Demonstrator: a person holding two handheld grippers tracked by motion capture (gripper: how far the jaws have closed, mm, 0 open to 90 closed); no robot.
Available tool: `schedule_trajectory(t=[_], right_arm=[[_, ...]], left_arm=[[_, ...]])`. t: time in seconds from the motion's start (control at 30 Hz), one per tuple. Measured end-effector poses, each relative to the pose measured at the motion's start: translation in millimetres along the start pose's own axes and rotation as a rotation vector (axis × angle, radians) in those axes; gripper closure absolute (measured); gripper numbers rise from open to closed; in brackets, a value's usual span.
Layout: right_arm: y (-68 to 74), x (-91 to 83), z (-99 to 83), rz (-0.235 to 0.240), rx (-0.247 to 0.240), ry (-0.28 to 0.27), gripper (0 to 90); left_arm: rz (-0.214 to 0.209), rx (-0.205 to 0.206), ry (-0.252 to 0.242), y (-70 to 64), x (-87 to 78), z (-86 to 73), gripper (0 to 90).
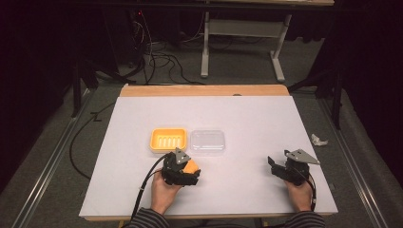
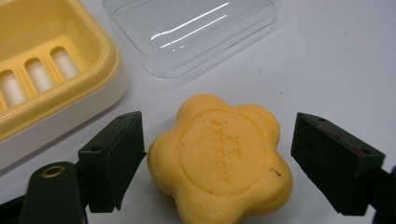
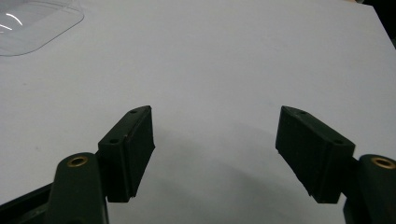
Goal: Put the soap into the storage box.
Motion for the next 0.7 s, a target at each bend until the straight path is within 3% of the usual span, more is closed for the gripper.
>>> schedule_trajectory(t=[0.17, 0.7], right_arm=[[0.0, -0.2, -0.1, 0.0, -0.003, -0.001, 28.3], [1.0, -0.5, -0.2, -0.002, -0.006, -0.004, 28.3]], left_arm=[[0.004, -0.016, 0.006, 1.0, 2.5, 0.3, 19.0], [0.009, -0.01, 0.027, -1.2, 9.9, -3.8, 23.6]])
Point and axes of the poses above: each handheld gripper's, and its own axes: x roughly forward along the jaws, z roughly out of its top, y roughly to its left, the point moved 4 cm from there along x, roughly forward along the jaws, and after that the axes turned 14 degrees about y, right-handed, at the moved point
